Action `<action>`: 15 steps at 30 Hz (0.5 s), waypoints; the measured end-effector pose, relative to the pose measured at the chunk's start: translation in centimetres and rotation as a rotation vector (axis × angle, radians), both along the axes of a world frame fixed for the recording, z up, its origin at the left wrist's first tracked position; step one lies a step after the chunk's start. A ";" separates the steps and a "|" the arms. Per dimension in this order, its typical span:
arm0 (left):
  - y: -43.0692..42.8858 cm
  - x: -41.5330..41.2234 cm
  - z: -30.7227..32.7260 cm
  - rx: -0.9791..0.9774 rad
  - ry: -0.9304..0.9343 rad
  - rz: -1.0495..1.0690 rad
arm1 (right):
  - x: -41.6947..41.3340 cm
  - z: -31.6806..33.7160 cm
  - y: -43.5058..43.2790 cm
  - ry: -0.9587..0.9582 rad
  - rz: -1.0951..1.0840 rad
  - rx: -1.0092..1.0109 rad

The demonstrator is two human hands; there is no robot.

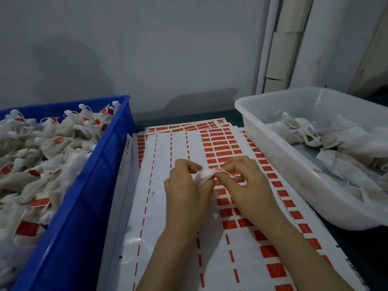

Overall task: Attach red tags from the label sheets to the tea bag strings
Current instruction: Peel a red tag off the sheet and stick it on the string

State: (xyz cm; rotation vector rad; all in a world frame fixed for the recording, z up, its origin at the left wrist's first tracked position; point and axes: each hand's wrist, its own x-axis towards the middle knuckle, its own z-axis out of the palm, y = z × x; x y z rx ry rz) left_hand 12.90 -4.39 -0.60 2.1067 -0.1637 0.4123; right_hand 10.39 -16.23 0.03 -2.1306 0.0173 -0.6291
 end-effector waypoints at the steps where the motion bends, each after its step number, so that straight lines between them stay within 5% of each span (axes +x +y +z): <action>1: 0.0 -0.1 0.1 0.019 -0.061 0.017 | -0.1 0.1 0.0 -0.009 0.023 0.044; 3: 0.2 -0.3 0.2 0.121 -0.164 0.015 | -0.4 0.2 0.1 -0.027 0.053 0.121; 6: 0.0 -1.1 0.2 0.132 0.003 -0.086 | -0.6 0.0 0.5 -0.040 0.077 0.191; 10: -0.8 -1.0 1.0 -0.170 0.332 -0.246 | -0.7 0.0 0.5 -0.079 0.088 0.203; 15: -0.5 -0.2 1.9 -0.511 0.479 -0.084 | -0.6 -0.4 0.7 -0.038 0.147 0.142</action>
